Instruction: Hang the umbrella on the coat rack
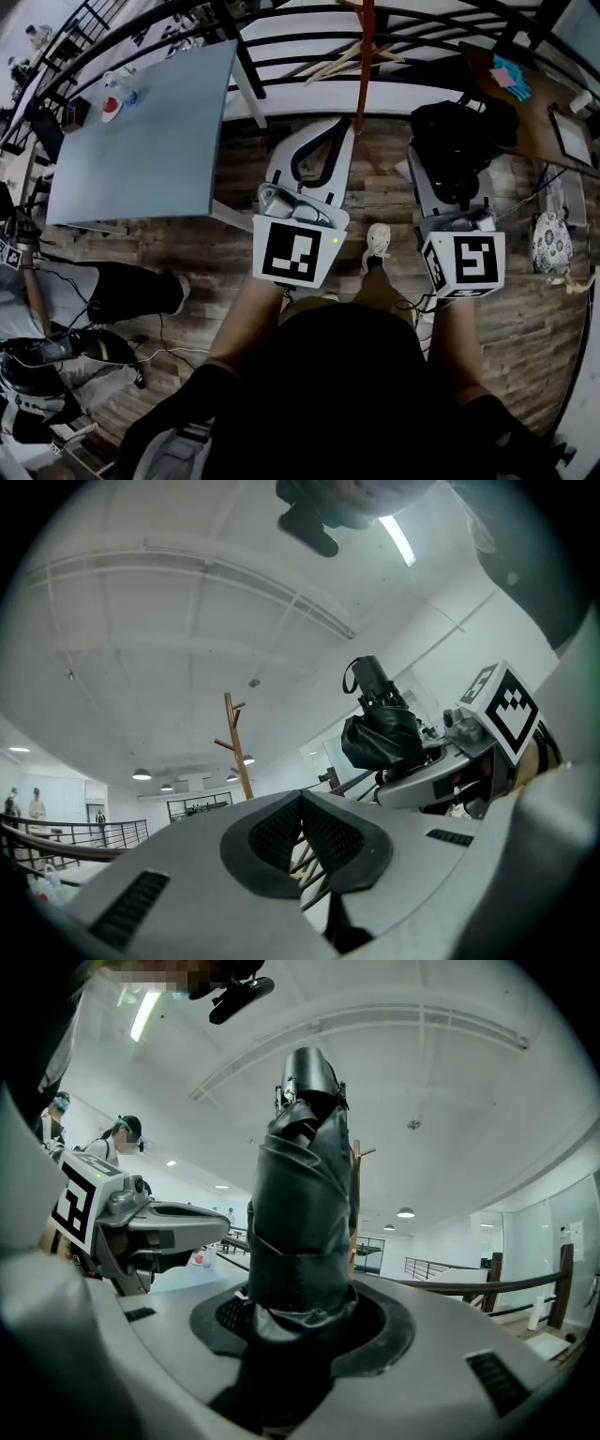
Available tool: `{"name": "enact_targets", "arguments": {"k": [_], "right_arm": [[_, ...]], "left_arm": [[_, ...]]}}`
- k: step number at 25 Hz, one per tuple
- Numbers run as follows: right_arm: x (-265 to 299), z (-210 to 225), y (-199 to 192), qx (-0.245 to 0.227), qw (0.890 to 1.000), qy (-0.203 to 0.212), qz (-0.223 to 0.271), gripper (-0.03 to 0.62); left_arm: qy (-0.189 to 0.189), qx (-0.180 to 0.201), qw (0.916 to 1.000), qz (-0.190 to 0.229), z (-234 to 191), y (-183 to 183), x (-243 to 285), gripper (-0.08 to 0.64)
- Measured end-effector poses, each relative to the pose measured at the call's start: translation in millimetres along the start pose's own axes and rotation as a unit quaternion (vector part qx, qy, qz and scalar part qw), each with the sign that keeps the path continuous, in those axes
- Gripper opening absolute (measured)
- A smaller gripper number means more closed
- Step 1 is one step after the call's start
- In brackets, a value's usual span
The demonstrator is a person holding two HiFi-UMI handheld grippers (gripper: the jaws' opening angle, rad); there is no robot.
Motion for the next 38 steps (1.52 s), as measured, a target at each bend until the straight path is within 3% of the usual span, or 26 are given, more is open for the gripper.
{"name": "enact_targets", "arguments": {"k": [13, 19, 24, 38], "right_arm": [[110.9, 108.3, -38.4, -0.002, 0.999, 0.044, 0.002, 0.209], [162.8, 163.5, -77.4, 0.009, 0.998, 0.064, 0.005, 0.209], [171.4, 192.2, -62.6, 0.01, 0.998, 0.068, 0.003, 0.209], [206.8, 238.6, -86.1, 0.013, 0.996, 0.092, 0.02, 0.209]], "left_arm": [[0.024, 0.002, 0.9996, -0.013, -20.3, -25.8, 146.8, 0.012], [0.03, 0.01, 0.9992, -0.023, -21.0, -52.3, 224.2, 0.012], [0.029, 0.01, 0.9993, -0.019, -20.4, -31.7, 254.5, 0.012], [0.046, 0.016, 0.9986, -0.021, -12.2, -43.7, 314.8, 0.012]]}}
Point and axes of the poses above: the fingertips, and each gripper's own axes: x forward along the fingers, z to its right, y out of its top, the point moved 10 cm from there along -x, backward along the fingers, and after that the axes turned 7 degrees about -x, right-handed, at the moved point
